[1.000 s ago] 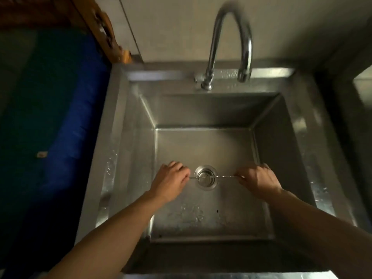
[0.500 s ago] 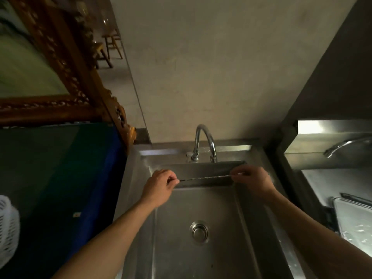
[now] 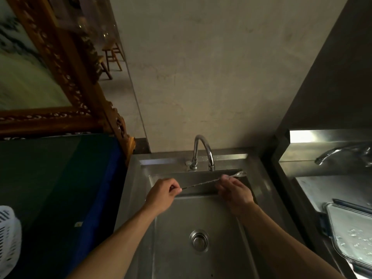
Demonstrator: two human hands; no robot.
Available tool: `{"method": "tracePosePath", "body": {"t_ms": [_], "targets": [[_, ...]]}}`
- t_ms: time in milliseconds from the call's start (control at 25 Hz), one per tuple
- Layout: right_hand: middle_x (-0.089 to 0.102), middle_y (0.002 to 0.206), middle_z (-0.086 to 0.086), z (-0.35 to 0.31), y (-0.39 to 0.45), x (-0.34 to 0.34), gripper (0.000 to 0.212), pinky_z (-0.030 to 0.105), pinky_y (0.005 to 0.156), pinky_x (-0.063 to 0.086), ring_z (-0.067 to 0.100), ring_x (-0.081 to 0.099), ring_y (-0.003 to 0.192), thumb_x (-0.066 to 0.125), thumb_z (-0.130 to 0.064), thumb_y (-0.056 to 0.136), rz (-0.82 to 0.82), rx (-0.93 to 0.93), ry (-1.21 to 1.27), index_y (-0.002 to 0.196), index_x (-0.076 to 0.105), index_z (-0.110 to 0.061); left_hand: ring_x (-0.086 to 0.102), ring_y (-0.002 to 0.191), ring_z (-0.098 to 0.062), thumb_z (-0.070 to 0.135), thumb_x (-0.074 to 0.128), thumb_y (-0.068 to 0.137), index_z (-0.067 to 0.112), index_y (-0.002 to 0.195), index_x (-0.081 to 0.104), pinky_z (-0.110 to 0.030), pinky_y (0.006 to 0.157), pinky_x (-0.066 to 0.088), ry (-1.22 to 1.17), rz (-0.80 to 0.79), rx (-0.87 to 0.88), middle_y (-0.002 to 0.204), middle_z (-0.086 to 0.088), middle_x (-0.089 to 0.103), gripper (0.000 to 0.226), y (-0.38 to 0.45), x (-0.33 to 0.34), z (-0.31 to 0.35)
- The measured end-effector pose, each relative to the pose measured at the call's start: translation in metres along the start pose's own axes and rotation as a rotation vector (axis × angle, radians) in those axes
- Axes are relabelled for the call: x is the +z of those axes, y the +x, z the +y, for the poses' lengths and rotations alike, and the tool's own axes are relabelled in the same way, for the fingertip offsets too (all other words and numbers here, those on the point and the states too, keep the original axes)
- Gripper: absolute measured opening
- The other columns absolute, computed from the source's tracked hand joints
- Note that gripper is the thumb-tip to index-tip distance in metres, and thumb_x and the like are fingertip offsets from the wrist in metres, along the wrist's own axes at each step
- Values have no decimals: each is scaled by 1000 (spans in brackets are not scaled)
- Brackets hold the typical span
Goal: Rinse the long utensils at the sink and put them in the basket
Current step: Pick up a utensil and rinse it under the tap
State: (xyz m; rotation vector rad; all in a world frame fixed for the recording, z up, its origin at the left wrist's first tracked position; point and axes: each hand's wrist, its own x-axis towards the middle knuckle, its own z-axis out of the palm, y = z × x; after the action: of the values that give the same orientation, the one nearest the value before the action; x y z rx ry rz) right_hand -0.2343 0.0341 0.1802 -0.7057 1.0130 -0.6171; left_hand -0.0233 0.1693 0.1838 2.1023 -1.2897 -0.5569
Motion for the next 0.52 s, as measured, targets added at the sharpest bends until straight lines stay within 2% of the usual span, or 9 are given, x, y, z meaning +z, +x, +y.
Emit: {"method": "tracePosePath", "body": {"t_ms": [120, 200, 320, 520], "targets": [[75, 80, 6, 14, 10, 1, 8, 40, 80, 59, 25, 71, 83, 82, -16, 61, 32, 8, -26, 61, 74, -18, 63, 76, -11, 22, 68, 86, 18, 79, 66, -38, 75, 54, -13, -17, -12, 81, 4, 67, 8, -1, 2, -9], [76, 78, 7, 20, 15, -1, 9, 48, 92, 55, 26, 71, 83, 82, -12, 68, 52, 20, -42, 65, 74, -15, 63, 78, -12, 22, 67, 87, 17, 81, 67, -36, 76, 53, -9, -32, -11, 83, 3, 67, 7, 0, 1, -17], [77, 84, 10, 28, 23, -3, 8, 48, 92, 53, 24, 74, 83, 76, -19, 82, 79, 44, -65, 79, 72, -13, 63, 80, -13, 21, 66, 88, 18, 84, 68, -36, 78, 53, -5, -67, -20, 86, 2, 67, 5, 3, 2, -25], [78, 89, 11, 30, 39, 2, 21, 43, 86, 55, 26, 74, 89, 64, -29, 93, 123, 54, -65, 96, 71, -10, 63, 86, -9, 21, 64, 89, 19, 90, 69, -31, 82, 53, 4, -148, -103, 90, 6, 67, 6, 11, 11, -38]]}}
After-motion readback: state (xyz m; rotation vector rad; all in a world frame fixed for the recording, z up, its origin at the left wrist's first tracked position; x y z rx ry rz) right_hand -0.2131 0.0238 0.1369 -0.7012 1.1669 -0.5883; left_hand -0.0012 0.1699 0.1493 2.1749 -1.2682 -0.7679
